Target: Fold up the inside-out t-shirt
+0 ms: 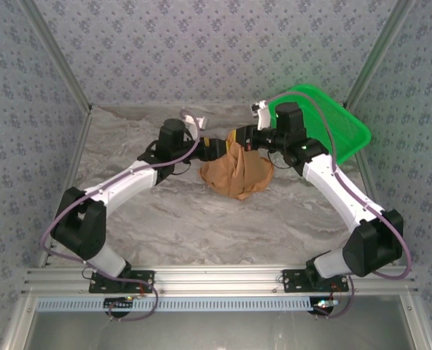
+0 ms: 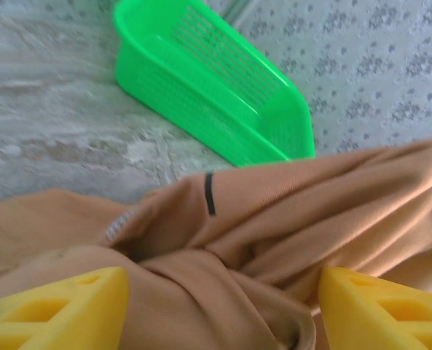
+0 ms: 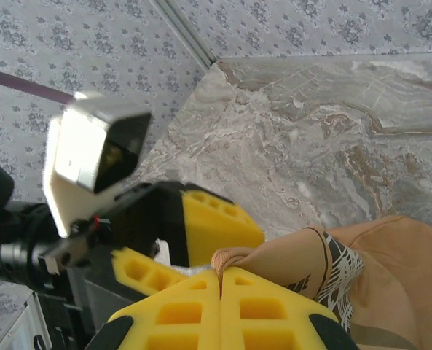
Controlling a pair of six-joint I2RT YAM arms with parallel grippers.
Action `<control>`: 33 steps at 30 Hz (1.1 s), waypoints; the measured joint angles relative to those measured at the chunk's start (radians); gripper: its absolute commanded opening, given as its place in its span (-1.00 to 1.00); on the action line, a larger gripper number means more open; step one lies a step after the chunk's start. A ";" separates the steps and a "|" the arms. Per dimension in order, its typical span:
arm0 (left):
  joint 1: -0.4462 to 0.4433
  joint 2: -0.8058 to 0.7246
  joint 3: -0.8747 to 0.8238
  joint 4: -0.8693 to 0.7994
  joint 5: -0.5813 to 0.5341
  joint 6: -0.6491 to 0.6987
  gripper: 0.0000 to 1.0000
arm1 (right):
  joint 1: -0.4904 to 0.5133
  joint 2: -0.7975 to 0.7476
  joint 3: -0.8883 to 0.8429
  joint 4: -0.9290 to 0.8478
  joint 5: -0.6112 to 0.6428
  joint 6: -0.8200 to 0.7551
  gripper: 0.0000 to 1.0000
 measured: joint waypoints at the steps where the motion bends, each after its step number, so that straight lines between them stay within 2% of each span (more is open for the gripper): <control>1: -0.005 0.004 0.000 0.000 0.010 -0.008 0.26 | 0.000 0.000 0.000 0.006 0.000 0.000 -1.00; 5: -0.012 0.008 -0.007 0.008 0.028 -0.040 -0.29 | 0.000 0.000 0.000 0.019 0.005 0.000 -1.00; 8: -0.006 0.019 -0.007 0.016 0.041 -0.039 -0.63 | -0.001 0.002 0.002 0.017 0.022 -0.005 -1.00; 12: 0.045 0.016 0.003 0.018 0.052 -0.020 -0.78 | -0.016 0.045 0.082 -0.020 0.049 -0.013 -1.00; 16: 0.158 -0.086 0.003 0.030 0.024 -0.005 -0.89 | -0.025 0.095 0.223 -0.029 0.076 -0.017 -1.00; 18: 0.192 -0.204 -0.017 0.046 -0.008 0.020 -0.89 | -0.020 0.081 0.252 -0.018 0.079 -0.029 -1.00; 20: 0.190 -0.333 -0.058 0.072 -0.025 0.042 -0.84 | -0.009 0.042 0.233 0.002 0.083 -0.048 -1.00; 25: 0.164 -0.569 -0.300 0.125 -0.046 0.077 -0.60 | -0.014 -0.193 -0.061 0.054 0.154 -0.093 -1.00; 28: 0.122 -0.586 -0.474 0.077 -0.065 0.094 -0.49 | -0.020 -0.270 -0.258 0.056 0.201 -0.092 -1.00; 32: 0.060 -0.540 -0.636 -0.098 -0.093 0.108 -0.08 | 0.006 -0.259 -0.499 0.039 0.235 -0.049 -1.00; 33: 0.045 -0.541 -0.645 -0.145 -0.101 0.114 -0.03 | 0.019 -0.253 -0.548 0.030 0.246 -0.035 -1.00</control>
